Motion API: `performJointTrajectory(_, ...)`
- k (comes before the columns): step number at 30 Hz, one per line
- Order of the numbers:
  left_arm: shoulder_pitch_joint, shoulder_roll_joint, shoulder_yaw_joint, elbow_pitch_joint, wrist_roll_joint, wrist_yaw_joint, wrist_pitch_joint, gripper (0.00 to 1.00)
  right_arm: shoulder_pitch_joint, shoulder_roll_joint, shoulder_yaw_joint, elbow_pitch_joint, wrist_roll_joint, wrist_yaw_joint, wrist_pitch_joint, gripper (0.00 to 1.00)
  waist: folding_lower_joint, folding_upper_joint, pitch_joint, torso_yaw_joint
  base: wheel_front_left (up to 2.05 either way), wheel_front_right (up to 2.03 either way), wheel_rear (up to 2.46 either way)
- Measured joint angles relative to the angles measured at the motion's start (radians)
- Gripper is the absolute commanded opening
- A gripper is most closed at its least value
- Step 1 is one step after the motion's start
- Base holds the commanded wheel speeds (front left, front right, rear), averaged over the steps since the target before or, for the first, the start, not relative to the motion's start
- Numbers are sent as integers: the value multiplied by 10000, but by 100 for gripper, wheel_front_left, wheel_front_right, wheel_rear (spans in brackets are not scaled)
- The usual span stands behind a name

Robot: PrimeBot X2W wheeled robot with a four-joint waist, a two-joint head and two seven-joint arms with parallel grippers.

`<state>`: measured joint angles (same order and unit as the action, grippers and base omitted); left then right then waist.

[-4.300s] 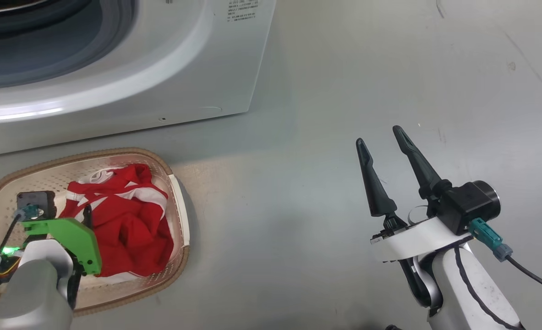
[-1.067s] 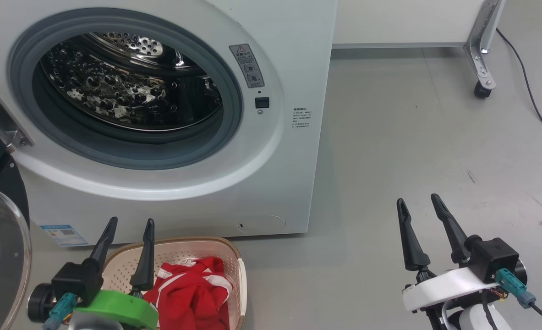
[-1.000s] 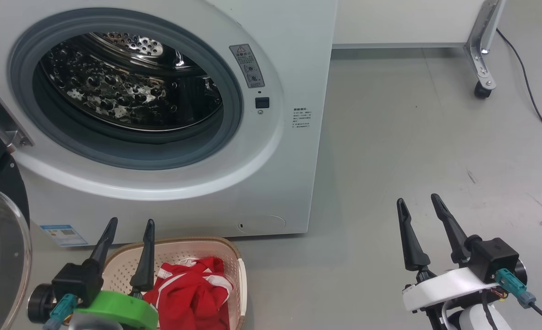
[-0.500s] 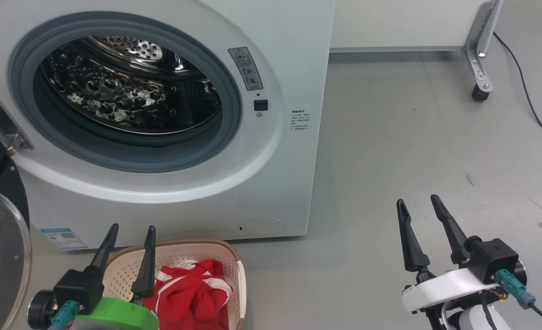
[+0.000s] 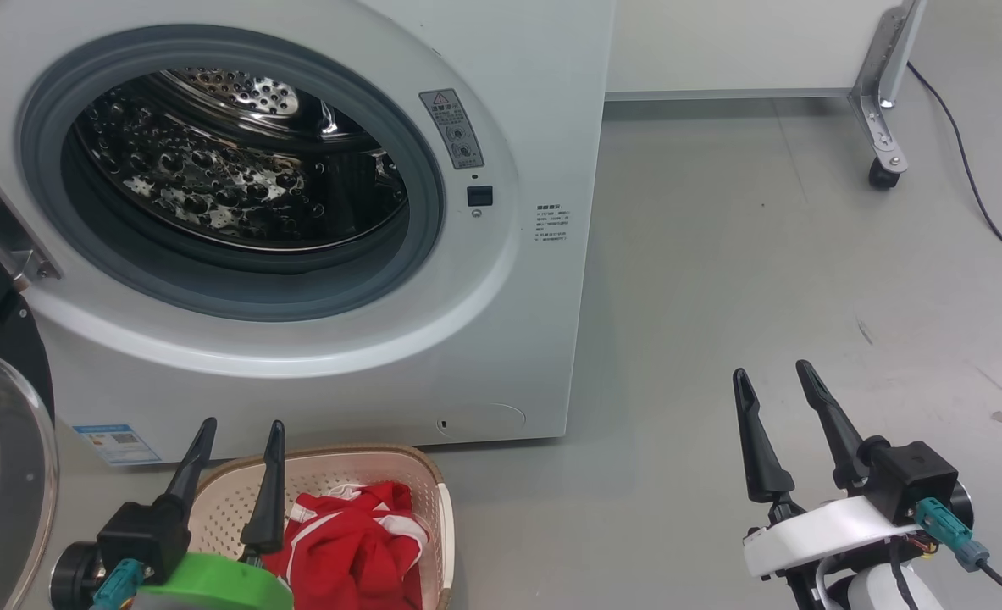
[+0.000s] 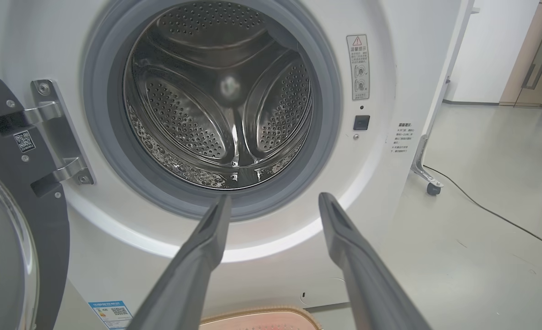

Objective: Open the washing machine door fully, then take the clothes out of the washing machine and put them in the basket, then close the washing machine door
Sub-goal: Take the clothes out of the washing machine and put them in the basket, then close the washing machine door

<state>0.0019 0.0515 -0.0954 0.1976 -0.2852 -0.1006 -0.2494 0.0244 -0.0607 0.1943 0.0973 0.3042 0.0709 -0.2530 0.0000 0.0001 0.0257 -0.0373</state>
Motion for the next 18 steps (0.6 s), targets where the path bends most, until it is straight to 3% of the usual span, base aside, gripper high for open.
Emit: performJointTrajectory(18,87,-10,-40,31,-23,0,0,100,2,13,25,71,0,96,0,100,0,0,-114,-26,-83,83,0)
